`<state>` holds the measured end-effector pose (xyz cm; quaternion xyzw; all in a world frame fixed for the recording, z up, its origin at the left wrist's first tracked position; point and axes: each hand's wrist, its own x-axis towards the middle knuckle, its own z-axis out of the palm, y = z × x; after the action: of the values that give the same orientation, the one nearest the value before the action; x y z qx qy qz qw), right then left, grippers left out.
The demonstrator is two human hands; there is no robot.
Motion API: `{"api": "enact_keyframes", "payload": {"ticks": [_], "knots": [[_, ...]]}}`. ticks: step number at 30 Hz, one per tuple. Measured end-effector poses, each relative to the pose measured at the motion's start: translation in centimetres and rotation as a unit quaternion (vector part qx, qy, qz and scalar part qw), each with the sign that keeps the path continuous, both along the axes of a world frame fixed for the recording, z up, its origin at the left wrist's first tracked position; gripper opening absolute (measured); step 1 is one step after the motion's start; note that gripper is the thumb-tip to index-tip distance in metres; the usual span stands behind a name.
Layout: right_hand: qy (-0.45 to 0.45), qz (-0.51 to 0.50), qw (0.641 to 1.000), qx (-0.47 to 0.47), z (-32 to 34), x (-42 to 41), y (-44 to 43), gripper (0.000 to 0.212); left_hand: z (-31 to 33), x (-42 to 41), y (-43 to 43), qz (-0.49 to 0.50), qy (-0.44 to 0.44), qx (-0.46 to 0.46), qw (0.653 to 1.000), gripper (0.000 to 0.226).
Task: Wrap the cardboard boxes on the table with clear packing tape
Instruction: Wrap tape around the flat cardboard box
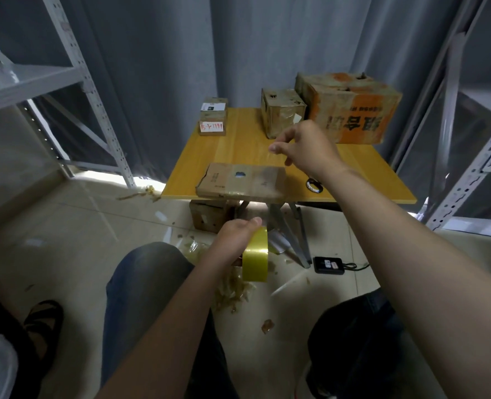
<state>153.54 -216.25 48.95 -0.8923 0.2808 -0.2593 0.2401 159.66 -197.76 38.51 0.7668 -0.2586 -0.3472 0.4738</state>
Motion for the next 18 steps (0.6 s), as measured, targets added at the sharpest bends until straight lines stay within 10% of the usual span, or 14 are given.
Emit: {"api": "enact_keyframes", "payload": {"ticks": [18], "knots": [[0.015, -0.026, 0.998, 0.058, -0.8, 3.4, -4.5, 0.023, 0.4, 0.5, -1.7, 0.003, -0.008, 0.002, 1.0, 0.026]]}}
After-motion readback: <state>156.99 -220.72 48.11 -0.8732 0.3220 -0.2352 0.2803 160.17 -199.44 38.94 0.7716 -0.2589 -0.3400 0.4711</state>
